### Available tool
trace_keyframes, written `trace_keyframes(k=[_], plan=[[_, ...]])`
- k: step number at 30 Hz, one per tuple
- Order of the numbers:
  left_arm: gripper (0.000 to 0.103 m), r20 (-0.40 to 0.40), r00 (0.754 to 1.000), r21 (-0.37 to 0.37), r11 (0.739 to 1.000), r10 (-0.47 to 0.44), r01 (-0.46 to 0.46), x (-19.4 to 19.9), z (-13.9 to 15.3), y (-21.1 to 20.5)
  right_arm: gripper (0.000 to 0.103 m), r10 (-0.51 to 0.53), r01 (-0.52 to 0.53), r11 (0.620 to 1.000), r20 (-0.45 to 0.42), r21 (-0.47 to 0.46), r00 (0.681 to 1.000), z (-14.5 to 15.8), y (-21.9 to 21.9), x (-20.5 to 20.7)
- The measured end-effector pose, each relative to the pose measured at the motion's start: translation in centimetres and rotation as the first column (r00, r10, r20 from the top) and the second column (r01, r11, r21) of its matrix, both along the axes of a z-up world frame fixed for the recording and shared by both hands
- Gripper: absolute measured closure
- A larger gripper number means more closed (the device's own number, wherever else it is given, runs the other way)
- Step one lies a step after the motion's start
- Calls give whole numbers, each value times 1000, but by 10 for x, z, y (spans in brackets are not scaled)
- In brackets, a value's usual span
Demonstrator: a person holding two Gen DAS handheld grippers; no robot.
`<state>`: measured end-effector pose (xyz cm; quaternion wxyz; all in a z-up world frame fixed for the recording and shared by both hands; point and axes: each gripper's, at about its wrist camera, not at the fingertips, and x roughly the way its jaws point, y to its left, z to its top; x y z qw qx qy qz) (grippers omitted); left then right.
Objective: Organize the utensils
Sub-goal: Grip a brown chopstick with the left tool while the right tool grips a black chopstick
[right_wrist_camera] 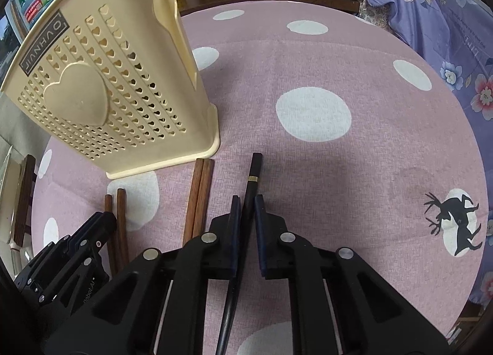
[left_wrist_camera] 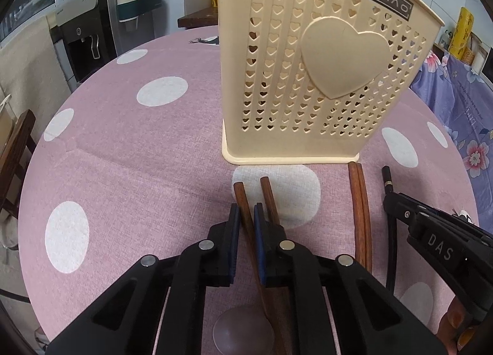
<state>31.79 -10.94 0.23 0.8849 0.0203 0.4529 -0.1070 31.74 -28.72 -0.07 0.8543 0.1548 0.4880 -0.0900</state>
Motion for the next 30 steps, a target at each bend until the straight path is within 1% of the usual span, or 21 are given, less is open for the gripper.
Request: trace_keyframes(k=[8, 15, 17, 22, 30], plan=[[93, 12, 1000, -20, 1000, 25, -24, -4, -1, -1, 95, 26, -25, 999, 9, -37, 1000, 1, 8, -4], [94, 4, 999, -70, 997, 35, -34, -4, -1, 4, 95, 43, -43, 999, 34, 11, 998, 1, 3, -7], [95, 12, 999, -80, 996, 37, -36, -5, 1, 4, 95, 46, -47, 999, 49, 19, 998, 3, 1, -8], [95, 39, 999, -118, 992, 38, -33, -11, 14, 8, 95, 58, -63, 997, 108, 41, 992, 17, -3, -17], [95, 95, 995, -185, 983, 28, -11, -24, 43, 17, 95, 110, -122, 992, 225, 40, 968, 56, -1, -38]])
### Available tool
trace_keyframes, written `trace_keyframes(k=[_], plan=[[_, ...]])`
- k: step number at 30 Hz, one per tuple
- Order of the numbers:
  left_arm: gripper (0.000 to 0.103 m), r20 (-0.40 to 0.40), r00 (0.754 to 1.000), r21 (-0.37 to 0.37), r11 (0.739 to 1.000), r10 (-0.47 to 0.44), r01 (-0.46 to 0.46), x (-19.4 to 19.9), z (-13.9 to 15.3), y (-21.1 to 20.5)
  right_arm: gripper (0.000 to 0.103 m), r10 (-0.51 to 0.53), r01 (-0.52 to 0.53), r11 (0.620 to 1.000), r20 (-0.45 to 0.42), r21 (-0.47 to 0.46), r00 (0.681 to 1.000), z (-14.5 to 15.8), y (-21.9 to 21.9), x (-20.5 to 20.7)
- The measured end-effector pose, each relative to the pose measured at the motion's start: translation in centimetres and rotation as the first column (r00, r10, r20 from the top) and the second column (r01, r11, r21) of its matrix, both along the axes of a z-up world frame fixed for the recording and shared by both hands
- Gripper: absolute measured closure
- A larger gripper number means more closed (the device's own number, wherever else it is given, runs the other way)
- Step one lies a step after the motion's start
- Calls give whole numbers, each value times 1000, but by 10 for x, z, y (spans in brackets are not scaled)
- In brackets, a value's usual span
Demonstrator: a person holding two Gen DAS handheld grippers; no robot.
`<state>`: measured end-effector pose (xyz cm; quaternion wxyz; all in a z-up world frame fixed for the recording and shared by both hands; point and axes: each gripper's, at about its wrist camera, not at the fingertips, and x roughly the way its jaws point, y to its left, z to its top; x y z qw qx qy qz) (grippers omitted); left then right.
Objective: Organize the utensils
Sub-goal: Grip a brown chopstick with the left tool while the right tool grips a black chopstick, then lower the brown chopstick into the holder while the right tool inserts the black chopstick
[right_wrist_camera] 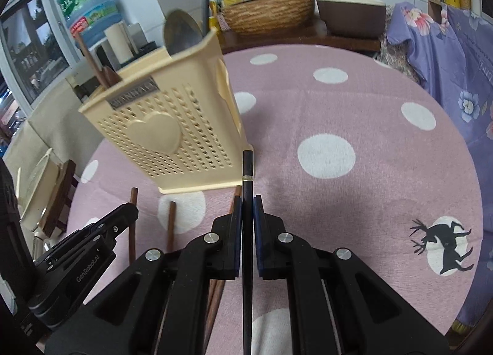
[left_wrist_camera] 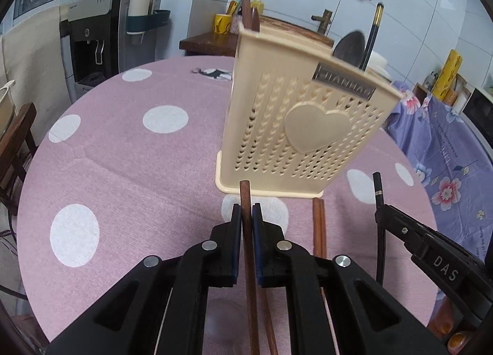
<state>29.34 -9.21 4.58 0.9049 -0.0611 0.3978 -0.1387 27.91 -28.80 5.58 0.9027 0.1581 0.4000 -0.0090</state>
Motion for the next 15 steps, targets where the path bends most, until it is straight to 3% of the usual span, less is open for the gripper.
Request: trace_keyframes(k=[15], plan=[[95, 131, 991, -102, 995, -3, 17, -25, 67, 34, 95, 67, -61, 998, 242, -35, 968, 102, -11, -54]])
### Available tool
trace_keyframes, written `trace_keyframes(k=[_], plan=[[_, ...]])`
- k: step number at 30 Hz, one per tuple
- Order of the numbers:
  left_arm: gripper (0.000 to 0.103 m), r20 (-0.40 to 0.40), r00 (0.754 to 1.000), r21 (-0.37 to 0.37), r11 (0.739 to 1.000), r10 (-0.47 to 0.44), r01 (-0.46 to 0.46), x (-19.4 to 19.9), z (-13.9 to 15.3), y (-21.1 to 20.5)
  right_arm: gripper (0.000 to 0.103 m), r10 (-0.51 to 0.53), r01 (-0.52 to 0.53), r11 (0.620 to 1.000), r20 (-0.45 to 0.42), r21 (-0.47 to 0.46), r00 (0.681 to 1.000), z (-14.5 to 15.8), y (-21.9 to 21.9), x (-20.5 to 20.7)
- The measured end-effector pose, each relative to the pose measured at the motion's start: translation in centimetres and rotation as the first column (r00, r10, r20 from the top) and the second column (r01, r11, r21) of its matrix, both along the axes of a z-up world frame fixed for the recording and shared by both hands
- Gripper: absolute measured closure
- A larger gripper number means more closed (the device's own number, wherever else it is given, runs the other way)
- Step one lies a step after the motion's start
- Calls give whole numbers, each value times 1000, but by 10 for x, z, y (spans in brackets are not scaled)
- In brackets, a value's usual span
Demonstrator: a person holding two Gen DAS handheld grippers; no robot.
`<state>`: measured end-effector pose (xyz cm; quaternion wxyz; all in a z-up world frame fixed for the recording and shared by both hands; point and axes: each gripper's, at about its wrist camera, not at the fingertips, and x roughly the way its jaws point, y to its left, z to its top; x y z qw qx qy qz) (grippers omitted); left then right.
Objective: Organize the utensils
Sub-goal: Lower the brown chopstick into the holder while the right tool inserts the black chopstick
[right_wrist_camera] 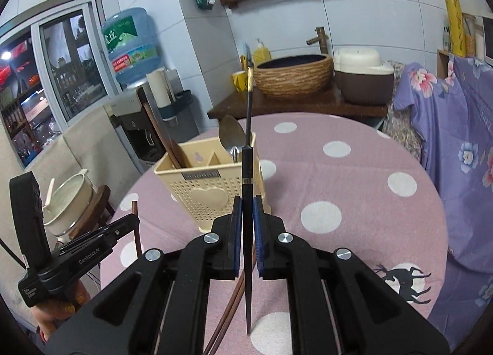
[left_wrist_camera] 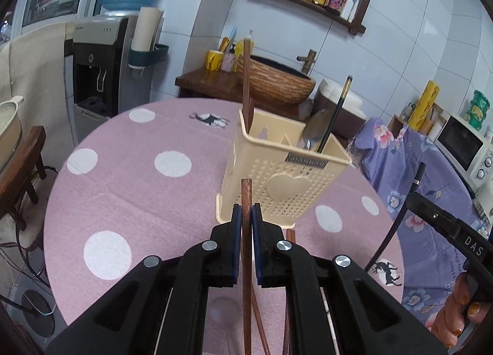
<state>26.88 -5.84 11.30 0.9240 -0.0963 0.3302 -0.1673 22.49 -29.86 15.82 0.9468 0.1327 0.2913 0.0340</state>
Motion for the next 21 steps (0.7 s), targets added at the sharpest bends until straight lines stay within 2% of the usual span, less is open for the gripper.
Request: trace_keyframes(k=[8, 21], plan=[[95, 64, 998, 3, 1000, 9, -9, -7, 27, 5, 95, 22, -21, 1000, 23, -20, 1000, 18, 4, -6], [95, 84, 996, -2, 1000, 10, -10, -9, 41, 12, 95, 42, -41, 999, 25, -36, 999, 29, 9, -7]])
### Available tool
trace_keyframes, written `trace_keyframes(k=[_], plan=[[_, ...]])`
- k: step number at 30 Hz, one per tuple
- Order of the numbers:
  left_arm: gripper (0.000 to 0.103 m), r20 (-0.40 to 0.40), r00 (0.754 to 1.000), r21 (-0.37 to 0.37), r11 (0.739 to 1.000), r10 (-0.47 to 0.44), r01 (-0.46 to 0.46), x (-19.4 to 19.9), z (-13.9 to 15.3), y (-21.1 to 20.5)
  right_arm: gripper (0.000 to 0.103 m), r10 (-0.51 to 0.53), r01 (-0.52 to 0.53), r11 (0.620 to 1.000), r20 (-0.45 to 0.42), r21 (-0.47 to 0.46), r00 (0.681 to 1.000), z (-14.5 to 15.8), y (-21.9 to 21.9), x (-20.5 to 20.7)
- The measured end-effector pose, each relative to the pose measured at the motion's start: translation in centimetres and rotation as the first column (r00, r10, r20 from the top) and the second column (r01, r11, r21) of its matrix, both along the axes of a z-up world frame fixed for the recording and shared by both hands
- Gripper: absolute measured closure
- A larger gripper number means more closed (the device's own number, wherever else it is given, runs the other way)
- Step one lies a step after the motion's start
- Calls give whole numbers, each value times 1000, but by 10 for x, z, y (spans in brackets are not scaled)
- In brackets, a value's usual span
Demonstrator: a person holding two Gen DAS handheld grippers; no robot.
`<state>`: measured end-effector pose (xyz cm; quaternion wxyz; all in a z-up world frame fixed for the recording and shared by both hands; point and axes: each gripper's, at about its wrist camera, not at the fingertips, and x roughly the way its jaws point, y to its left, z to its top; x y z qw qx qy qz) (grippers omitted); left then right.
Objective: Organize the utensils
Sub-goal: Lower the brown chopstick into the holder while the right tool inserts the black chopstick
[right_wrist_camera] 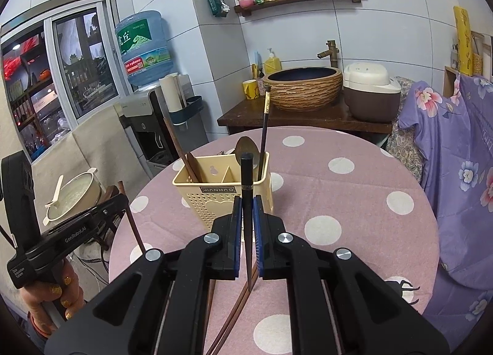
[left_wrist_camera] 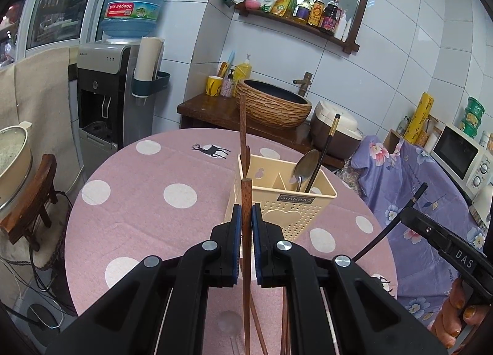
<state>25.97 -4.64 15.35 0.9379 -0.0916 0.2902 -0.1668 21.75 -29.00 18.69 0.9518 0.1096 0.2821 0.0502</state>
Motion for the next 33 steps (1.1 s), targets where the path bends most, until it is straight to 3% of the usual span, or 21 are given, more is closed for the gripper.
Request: trace_keyframes(k=[8, 14, 19, 22, 26, 33], plan=[[95, 63, 998, 7, 1000, -3, 3, 1, 36, 1, 95, 27, -27, 1000, 17, -4, 1000, 29, 2, 5], [95, 126, 992, -9, 1000, -3, 4, 10, 90, 2, 95, 47, -47, 999, 54, -7, 997, 78, 4, 20], [95, 200, 979, -25, 999, 47, -42, 26, 141, -2, 95, 10, -9, 1000, 120, -11, 993, 128, 2, 39], [95, 221, 973, -47, 997, 68, -60, 42, 157, -8, 95, -29, 33, 999, 157, -22, 987, 147, 1, 52], [95, 224, 969, -36, 994, 106, -101, 62, 149, -21, 95, -68, 76, 996, 159, -43, 985, 142, 3, 71], [95, 142, 983, 4, 993, 112, -114, 83, 90, -34, 95, -80, 84, 995, 58, -56, 995, 80, 6, 100]])
